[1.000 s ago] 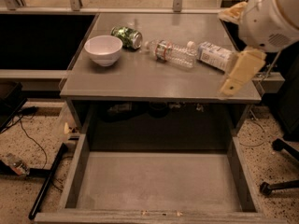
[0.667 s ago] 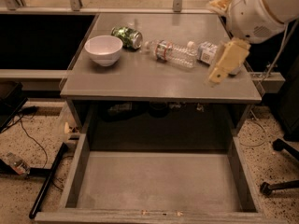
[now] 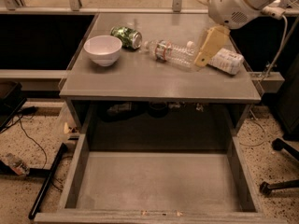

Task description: Place water bottle into top drawer

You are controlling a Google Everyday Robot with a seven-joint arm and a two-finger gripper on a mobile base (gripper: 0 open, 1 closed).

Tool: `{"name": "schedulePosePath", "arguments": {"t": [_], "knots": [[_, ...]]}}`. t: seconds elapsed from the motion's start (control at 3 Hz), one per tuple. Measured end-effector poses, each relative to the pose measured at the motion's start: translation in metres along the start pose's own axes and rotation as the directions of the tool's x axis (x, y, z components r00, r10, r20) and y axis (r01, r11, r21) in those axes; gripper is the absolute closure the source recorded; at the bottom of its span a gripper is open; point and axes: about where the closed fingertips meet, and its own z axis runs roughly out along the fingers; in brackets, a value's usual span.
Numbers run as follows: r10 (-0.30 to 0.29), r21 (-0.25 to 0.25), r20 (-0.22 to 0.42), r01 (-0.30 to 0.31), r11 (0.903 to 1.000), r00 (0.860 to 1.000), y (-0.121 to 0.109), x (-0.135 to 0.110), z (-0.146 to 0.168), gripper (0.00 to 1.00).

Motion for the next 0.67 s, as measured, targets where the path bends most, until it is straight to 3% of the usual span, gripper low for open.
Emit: {"name": "schedulePosePath", "arguments": {"t": [0.33,0.67], "knots": [[0.006,-0.004,-0.035,-0.006,1.0000,0.999,-0.012,0.005,0.015,0.00],[0.043,-0.004,-0.081,-0.044,0.9990,0.996,-0.035,0.026,0.047,0.00]]}}
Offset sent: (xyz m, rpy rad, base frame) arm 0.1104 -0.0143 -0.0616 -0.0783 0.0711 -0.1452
